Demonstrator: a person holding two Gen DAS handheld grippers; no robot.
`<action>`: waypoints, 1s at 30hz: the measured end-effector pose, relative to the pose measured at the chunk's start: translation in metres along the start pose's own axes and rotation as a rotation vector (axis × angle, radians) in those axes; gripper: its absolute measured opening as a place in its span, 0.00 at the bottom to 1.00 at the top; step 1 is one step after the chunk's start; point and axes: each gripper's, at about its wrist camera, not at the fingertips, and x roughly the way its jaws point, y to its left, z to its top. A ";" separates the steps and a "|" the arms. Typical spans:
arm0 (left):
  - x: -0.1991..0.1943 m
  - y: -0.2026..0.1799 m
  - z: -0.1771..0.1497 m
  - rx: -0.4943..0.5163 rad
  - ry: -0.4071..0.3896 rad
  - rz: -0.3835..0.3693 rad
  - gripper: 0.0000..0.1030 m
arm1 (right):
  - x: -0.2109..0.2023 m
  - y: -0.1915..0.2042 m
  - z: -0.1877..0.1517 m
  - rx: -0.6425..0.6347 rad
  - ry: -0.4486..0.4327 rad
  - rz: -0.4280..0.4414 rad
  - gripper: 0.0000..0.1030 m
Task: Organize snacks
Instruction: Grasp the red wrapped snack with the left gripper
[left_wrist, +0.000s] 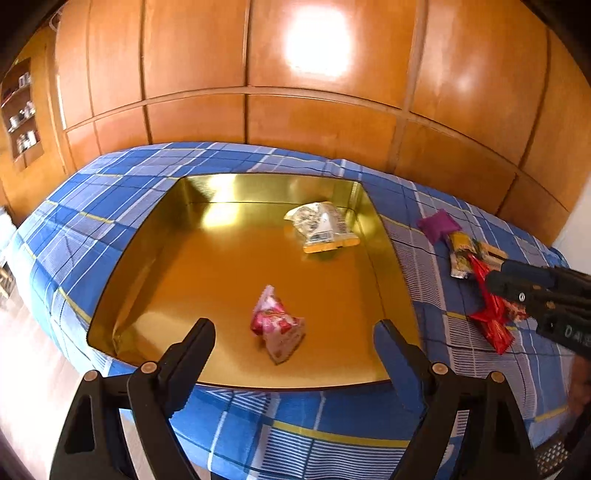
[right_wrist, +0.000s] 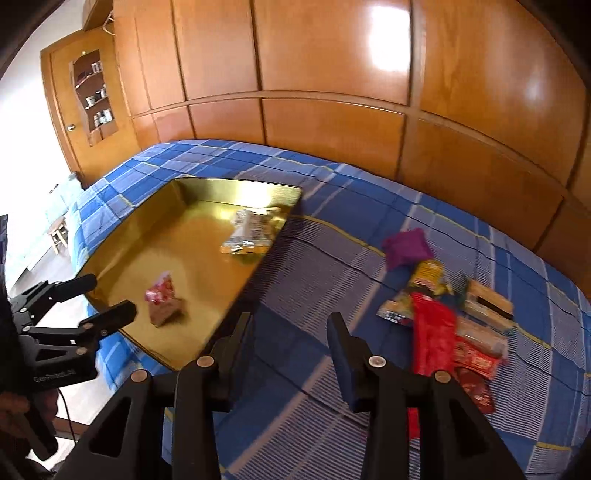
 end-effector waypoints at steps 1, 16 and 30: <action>0.000 -0.003 0.000 0.009 0.000 -0.004 0.86 | -0.001 -0.004 -0.001 0.004 0.000 -0.008 0.39; -0.007 -0.063 0.017 0.181 0.023 -0.182 0.85 | -0.040 -0.131 -0.005 0.095 0.015 -0.223 0.40; 0.075 -0.195 0.016 0.280 0.386 -0.424 0.48 | -0.039 -0.260 -0.049 0.408 0.068 -0.301 0.40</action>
